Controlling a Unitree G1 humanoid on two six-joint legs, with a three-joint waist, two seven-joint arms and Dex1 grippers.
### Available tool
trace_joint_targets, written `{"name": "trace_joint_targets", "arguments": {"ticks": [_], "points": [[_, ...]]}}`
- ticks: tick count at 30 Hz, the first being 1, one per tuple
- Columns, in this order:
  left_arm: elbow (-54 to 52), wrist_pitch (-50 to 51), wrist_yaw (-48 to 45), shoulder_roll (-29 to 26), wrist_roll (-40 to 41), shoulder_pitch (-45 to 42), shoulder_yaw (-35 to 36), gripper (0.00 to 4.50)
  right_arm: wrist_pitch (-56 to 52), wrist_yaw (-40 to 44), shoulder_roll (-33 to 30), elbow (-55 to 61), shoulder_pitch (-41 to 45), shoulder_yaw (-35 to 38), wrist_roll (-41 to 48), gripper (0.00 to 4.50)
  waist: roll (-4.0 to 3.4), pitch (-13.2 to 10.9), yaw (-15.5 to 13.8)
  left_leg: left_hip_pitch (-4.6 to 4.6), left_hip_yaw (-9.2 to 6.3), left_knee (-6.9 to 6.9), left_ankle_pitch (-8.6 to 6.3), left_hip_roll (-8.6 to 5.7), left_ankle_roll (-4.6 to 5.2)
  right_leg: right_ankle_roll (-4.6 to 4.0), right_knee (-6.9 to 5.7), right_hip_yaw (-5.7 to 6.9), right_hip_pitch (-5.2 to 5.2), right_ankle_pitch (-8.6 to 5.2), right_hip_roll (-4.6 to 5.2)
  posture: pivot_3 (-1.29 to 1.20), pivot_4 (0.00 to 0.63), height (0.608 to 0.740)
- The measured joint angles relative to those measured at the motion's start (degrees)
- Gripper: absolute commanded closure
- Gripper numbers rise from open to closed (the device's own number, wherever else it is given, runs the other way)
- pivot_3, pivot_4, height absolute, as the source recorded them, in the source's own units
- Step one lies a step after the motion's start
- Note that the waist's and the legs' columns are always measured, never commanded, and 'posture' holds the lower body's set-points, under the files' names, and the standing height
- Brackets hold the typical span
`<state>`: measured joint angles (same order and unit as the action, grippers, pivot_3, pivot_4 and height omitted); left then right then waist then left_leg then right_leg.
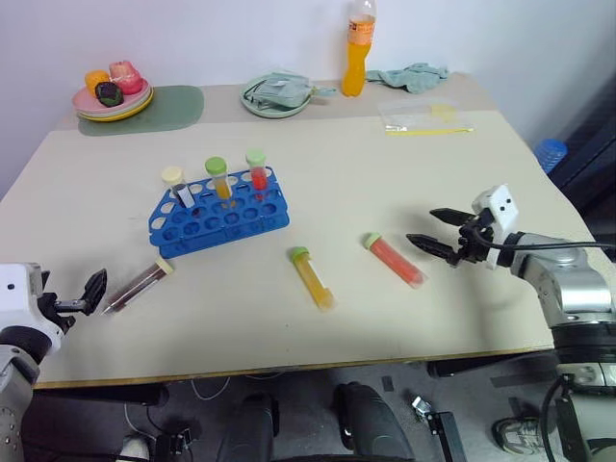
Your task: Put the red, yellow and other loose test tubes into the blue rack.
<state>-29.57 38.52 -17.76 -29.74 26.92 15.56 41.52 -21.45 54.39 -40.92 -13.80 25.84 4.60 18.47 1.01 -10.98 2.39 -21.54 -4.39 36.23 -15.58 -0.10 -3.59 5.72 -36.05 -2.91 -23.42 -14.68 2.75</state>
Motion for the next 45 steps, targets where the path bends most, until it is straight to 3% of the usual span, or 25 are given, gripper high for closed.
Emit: {"name": "trace_joint_targets", "arguments": {"ticks": [13, 18, 23, 29, 38, 45], "points": [[-2.1, -0.1, 1.4, 1.6, 0.2, -0.2, -0.3, 0.14, 0.6, -1.6, 1.4, -2.0, 3.3, -2.1, -2.6, 0.07, 0.0, 0.0, -0.1, 0.01, -0.01, 0.0, 0.0, 0.0, 0.0, 0.01, -0.02, 0.0, 0.01, 0.01, -0.01, 0.0, 0.15, 0.74], [-2.4, -0.7, -1.1, 1.5, 1.2, -3.2, -5.6, 0.14, -5.2, -5.6, 2.0, 3.0, 3.5, -3.3, -3.6, 0.07, 0.0, 0.0, -0.2, 0.0, -0.02, 0.03, 0.01, -0.01, -0.01, 0.02, -0.04, 0.0, 0.01, 0.02, -0.01, 0.0, 0.15, 0.74], [-3.3, -0.7, -5.8, 0.2, 2.0, -7.3, -16.4, 0.14, -16.5, -6.8, 0.6, 15.4, 3.0, -3.8, -1.8, 0.07, -0.04, 0.0, -0.4, -0.02, -0.05, 0.02, 0.01, -0.03, -0.01, 0.03, -0.07, 0.01, 0.0, 0.02, -0.01, 0.0, 0.15, 0.74], [-6.0, -5.2, -15.9, -3.7, 0.8, -9.9, -33.1, 0.14, -46.1, -10.6, -3.0, 29.8, 9.0, -9.2, 2.8, 0.07, -0.05, 0.0, 0.1, 0.02, -0.05, -0.01, 0.0, 0.02, 0.0, -0.11, -0.07, 0.0, -0.03, -0.04, -0.07, 0.0, 0.15, 0.74], [-4.4, -11.5, -19.3, -3.1, -2.7, -10.8, -40.3, 0.14, -68.1, -17.0, 1.4, 31.2, 18.9, -13.5, 5.3, 0.07, -0.1, 0.0, -0.2, -0.07, -0.06, 0.02, 0.0, -0.01, 0.02, -0.02, -0.06, 0.01, -0.05, 0.02, -0.05, 0.0, 0.15, 0.74], [-6.0, -13.1, -19.5, -2.8, -3.2, -6.7, -42.2, 0.14, -70.7, -21.7, 2.5, 23.4, 22.4, -17.5, 4.6, 0.07, -0.1, -0.1, -0.2, -0.07, -0.05, 0.02, 0.0, -0.01, 0.03, -0.02, -0.08, 0.01, -0.06, 0.01, -0.04, 0.0, 0.15, 0.74]]}}
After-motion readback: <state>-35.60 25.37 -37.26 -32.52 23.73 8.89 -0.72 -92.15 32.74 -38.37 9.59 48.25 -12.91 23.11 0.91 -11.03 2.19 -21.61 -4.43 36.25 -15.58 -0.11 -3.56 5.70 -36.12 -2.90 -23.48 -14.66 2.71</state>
